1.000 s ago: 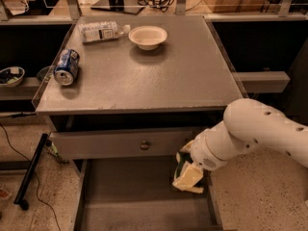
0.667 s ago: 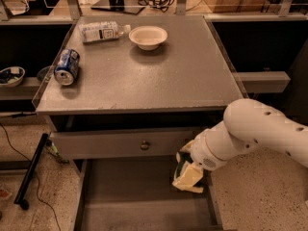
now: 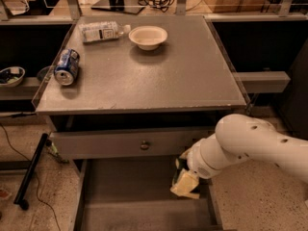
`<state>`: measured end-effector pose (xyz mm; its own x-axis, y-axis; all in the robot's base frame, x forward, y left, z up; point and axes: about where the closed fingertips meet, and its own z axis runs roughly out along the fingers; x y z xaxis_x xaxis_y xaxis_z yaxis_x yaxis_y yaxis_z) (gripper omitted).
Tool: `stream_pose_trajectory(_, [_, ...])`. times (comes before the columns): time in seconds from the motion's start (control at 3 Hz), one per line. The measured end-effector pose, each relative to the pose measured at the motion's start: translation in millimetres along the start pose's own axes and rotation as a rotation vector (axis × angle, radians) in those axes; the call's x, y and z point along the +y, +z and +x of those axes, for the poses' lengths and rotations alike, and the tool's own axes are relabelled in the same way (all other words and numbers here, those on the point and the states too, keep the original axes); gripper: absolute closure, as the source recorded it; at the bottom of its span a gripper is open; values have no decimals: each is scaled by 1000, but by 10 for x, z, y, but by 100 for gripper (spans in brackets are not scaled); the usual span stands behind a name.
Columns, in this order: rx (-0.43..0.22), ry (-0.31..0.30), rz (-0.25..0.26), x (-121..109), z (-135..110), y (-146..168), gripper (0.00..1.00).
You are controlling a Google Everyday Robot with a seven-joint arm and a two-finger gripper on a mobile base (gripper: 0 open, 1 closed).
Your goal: Place sponge into middle drawer
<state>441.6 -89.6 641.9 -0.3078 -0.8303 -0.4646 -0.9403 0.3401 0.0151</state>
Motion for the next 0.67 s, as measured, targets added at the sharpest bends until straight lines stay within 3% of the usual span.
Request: stream_pose_trajectory(0.67, [11,91,-29,-126,306,477,100])
